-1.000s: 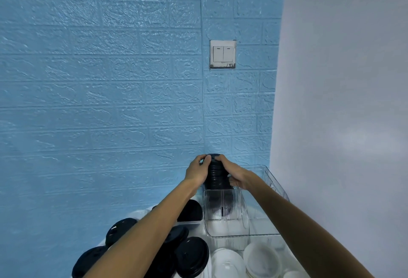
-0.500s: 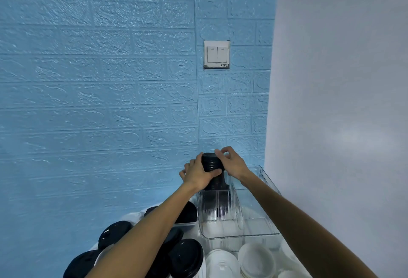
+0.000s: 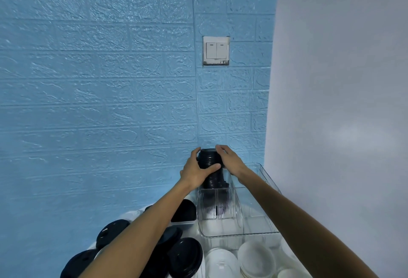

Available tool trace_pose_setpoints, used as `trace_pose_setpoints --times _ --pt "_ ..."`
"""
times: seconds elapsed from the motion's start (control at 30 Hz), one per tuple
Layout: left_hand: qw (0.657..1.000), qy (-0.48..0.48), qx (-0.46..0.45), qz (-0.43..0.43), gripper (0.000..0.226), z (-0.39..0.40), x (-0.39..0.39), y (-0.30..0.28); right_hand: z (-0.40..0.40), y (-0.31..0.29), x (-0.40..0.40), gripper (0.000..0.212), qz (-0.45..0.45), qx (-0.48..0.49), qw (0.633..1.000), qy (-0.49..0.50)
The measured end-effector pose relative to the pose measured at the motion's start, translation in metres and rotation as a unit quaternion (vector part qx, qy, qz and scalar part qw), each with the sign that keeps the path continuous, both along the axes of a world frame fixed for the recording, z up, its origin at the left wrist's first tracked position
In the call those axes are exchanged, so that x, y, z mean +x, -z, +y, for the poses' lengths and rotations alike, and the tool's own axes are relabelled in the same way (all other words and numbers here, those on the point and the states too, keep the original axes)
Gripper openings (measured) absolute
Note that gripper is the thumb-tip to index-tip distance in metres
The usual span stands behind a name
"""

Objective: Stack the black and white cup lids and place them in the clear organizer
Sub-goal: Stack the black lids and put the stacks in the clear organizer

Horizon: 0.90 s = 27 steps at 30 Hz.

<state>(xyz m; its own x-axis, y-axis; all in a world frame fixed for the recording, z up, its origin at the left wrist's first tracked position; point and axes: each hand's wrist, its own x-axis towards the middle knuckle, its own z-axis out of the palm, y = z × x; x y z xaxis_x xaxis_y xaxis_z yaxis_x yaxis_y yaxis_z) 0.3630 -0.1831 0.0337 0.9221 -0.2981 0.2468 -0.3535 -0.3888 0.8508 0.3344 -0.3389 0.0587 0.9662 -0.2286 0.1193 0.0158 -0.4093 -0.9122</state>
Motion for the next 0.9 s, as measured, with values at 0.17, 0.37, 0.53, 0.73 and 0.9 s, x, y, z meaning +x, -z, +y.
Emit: trace_pose_setpoints --times 0.17,0.37,0.53,0.73,0.9 --pt "1.000 -0.001 -0.001 0.001 0.123 0.003 0.000 -0.003 0.005 -0.003 -0.003 0.061 -0.005 0.000 1.000 -0.015" --pt "0.999 0.023 -0.031 0.024 0.106 0.010 0.000 -0.001 0.004 -0.003 -0.008 0.059 -0.013 0.003 1.000 -0.005" --pt "0.999 0.018 -0.013 0.028 0.120 0.012 0.004 0.004 0.003 -0.002 -0.008 0.060 -0.007 0.004 1.000 0.002" --pt "0.999 0.004 -0.016 0.037 0.135 0.015 0.006 0.006 -0.001 0.000 -0.010 0.066 0.002 -0.002 1.000 0.008" --pt "0.998 -0.014 -0.041 0.039 0.126 0.021 -0.002 0.005 0.002 -0.002 -0.015 0.067 -0.022 0.012 0.999 0.023"
